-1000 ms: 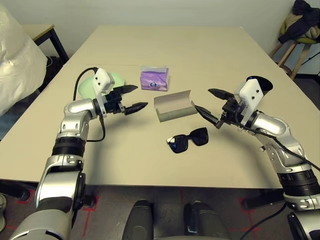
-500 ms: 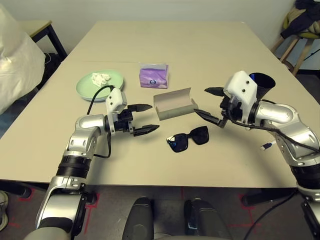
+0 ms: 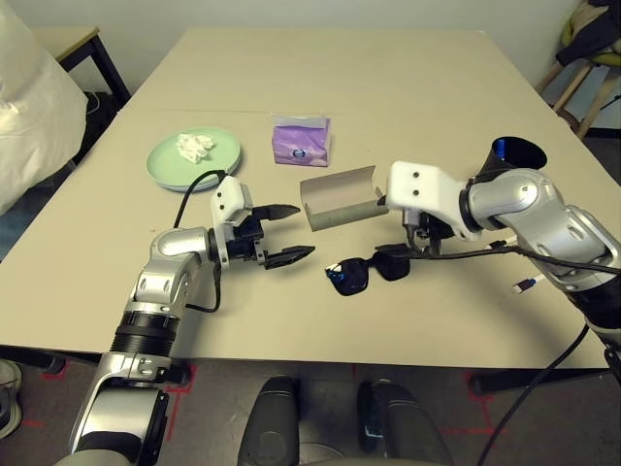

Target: Organize and tidy the items on the table.

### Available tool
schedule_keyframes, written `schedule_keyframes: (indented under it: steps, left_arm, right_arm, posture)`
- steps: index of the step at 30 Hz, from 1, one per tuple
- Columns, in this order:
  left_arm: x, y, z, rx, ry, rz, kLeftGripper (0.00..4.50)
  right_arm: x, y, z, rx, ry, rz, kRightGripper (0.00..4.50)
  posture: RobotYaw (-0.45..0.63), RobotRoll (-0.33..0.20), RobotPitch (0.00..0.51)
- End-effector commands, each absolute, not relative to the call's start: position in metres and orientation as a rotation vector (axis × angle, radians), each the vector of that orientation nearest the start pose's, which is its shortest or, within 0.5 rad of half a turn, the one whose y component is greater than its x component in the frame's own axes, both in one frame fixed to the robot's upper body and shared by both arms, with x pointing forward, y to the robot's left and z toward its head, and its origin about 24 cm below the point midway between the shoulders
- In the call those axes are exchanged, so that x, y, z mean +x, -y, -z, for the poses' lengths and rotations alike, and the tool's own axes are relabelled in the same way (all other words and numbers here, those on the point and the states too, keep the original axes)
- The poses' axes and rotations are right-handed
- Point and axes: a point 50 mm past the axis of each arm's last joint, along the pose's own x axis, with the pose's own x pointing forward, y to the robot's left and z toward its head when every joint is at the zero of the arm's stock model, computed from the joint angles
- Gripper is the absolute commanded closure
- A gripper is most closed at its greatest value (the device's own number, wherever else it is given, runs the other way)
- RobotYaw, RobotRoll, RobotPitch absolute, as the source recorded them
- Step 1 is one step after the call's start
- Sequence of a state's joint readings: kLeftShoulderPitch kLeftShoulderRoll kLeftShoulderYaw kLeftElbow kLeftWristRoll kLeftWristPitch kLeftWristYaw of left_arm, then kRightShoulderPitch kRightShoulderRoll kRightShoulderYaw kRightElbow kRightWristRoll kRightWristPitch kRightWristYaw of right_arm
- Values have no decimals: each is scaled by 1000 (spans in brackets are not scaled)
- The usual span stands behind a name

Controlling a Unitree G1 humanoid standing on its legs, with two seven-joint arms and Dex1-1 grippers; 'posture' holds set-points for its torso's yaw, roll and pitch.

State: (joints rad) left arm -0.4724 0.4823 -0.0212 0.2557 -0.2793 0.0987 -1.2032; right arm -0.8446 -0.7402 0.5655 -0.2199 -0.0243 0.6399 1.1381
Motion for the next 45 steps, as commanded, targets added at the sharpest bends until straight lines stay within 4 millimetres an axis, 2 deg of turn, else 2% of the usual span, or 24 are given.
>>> schedule_keyframes:
  steps: [1,12,28,36,45]
  left_arm:
    - [305,-175,-119,251,-21,1222,22]
    - [293,-179,-114,313,-13,1286,22]
    - [284,-171,-113,345,37,1451,22]
    - [284,-171,-112,343,27,1453,22]
    - [282,-171,-111,349,21,1449,22]
  right_arm:
    - [298,95,-195,-1125,-368,-1297,0]
    - [299,89,-198,-1211,-463,-1391,0]
    - [298,90,-186,-1278,-530,-1414,0]
    - [296,91,-174,-1312,-548,-1428,0]
    - [300,91,-170,-1357,-550,-1427,0]
  posture:
    - [266,0,136]
    - [279,0,143]
    - [262,0,145]
    - [266,0,143]
    - [272,0,143]
